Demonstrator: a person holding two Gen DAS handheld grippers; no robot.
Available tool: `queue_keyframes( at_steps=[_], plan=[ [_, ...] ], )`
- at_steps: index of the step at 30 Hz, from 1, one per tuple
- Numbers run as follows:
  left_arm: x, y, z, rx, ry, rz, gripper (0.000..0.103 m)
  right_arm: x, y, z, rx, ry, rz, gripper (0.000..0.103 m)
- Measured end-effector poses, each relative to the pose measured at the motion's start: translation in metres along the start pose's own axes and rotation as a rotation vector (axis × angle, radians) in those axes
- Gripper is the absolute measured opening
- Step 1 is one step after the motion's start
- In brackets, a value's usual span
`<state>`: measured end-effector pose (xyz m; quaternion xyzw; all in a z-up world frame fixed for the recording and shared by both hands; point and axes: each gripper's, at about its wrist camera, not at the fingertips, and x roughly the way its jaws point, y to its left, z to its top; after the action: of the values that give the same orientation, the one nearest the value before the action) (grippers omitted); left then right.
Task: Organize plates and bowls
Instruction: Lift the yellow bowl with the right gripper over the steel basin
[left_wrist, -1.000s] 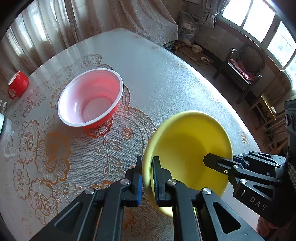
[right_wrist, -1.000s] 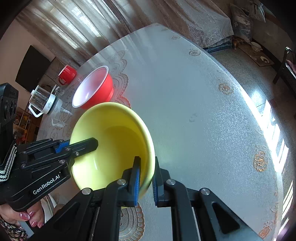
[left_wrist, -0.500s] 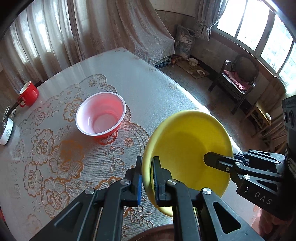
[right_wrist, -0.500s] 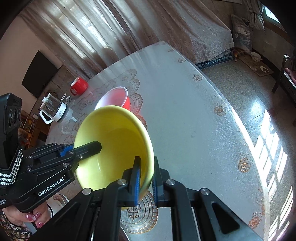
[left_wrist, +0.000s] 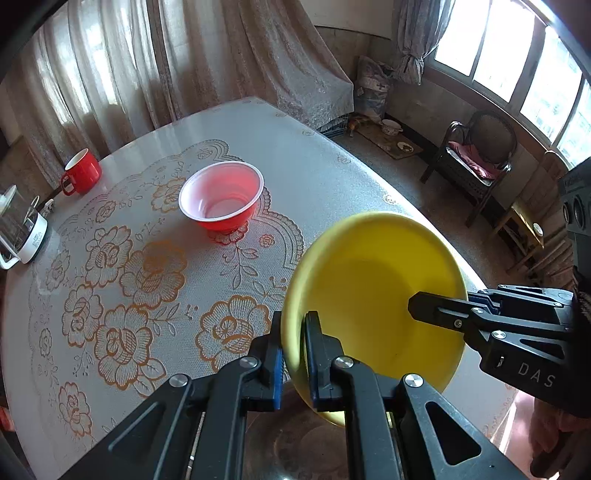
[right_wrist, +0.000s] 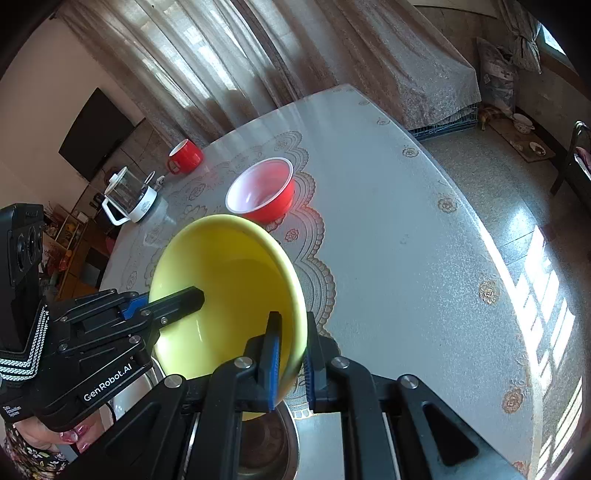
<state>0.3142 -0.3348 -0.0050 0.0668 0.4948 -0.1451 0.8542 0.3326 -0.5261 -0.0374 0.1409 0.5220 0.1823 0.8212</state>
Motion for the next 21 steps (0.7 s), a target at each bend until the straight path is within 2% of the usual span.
queue_keyframes(
  at_steps=[9, 21],
  plan=[
    [-0.012, 0.013, -0.033, -0.024, 0.014, -0.008, 0.01, -0.001, 0.019, -0.024, -0.023, 0.034, 0.017, 0.01],
    [-0.006, 0.028, -0.082, -0.073, 0.081, -0.035, 0.011, 0.014, 0.033, -0.062, -0.039, 0.129, 0.033, 0.01]
  ],
)
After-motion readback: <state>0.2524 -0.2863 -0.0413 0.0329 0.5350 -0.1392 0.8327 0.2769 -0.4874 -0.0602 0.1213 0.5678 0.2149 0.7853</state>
